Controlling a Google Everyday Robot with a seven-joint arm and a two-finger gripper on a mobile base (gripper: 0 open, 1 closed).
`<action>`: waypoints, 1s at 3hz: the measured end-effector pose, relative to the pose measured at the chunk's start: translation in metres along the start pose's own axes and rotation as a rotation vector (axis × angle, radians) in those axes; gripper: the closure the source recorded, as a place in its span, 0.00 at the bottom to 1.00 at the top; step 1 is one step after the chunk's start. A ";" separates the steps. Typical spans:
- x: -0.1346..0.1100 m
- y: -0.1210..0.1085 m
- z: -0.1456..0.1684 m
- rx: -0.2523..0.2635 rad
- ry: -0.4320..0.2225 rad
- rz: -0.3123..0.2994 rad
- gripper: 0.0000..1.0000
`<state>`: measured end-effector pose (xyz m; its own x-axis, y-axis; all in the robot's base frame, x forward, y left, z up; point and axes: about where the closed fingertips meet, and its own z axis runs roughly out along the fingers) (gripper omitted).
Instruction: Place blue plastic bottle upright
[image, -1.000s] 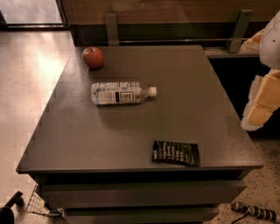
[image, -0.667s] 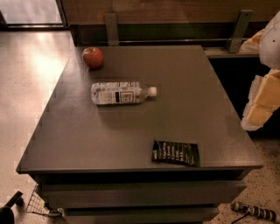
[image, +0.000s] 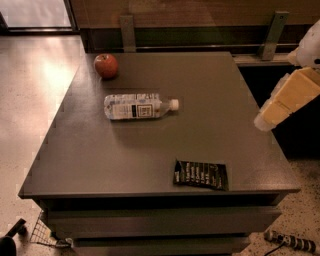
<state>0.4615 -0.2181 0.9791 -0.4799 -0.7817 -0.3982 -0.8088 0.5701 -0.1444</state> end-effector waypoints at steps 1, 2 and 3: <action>-0.016 -0.011 0.000 0.056 -0.101 0.198 0.00; -0.037 -0.040 0.005 0.178 -0.210 0.415 0.00; -0.041 -0.056 0.010 0.255 -0.274 0.565 0.00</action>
Offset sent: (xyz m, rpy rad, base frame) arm 0.0862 -0.0039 0.0174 0.4840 -0.1277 -0.9694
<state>0.5301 -0.2156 0.9941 -0.6750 -0.2731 -0.6854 -0.3374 0.9404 -0.0423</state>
